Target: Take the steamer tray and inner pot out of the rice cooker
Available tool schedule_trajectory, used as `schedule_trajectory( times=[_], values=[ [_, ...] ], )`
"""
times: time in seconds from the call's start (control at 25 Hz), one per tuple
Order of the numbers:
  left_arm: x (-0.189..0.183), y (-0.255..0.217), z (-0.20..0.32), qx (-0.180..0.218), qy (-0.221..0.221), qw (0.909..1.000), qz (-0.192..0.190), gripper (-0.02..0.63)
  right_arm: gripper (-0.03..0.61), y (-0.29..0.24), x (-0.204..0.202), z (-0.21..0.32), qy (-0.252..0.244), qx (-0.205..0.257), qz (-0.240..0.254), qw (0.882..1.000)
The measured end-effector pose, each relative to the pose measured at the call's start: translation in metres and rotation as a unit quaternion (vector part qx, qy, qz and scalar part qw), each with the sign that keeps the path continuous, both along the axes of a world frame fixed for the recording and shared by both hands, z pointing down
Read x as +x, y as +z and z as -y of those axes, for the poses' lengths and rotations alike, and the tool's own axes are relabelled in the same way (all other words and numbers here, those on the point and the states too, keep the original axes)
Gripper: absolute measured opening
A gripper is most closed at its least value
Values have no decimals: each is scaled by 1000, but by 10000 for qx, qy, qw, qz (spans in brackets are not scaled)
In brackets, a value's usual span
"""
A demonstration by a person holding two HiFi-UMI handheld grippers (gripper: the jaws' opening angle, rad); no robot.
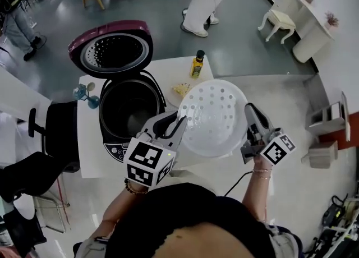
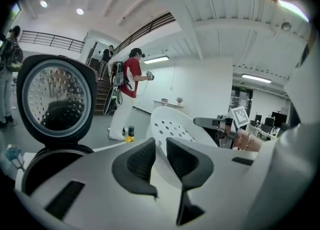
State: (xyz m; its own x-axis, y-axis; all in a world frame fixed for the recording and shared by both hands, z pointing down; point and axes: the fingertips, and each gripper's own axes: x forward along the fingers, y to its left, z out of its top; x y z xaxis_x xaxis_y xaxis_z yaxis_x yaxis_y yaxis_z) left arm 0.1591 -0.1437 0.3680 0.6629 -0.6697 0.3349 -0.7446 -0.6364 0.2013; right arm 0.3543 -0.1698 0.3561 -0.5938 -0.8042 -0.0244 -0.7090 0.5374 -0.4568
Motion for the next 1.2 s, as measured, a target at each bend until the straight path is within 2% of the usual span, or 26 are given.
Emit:
schedule_trajectory(
  times=[0.24, 0.48, 0.76, 0.96, 1.2],
  values=[
    [40, 33, -9, -308, 255, 9991, 106, 69, 26, 25, 40, -15, 173, -213, -174, 9995],
    [72, 87, -19, -934, 572, 9936, 276, 75, 26, 76, 71, -23, 284, -708, -273, 9967],
    [74, 177, -29, -1846, 554, 9783, 758, 72, 25, 158, 72, -19, 106, -1225, -256, 9921],
    [63, 230, -31, -2294, 490, 9650, 1171, 67, 25, 211, 61, -7, -73, -1523, -21, 9883],
    [54, 273, -33, -2695, 398, 9504, 1499, 67, 25, 248, 50, -1, -328, -1654, 0, 9857]
  ],
)
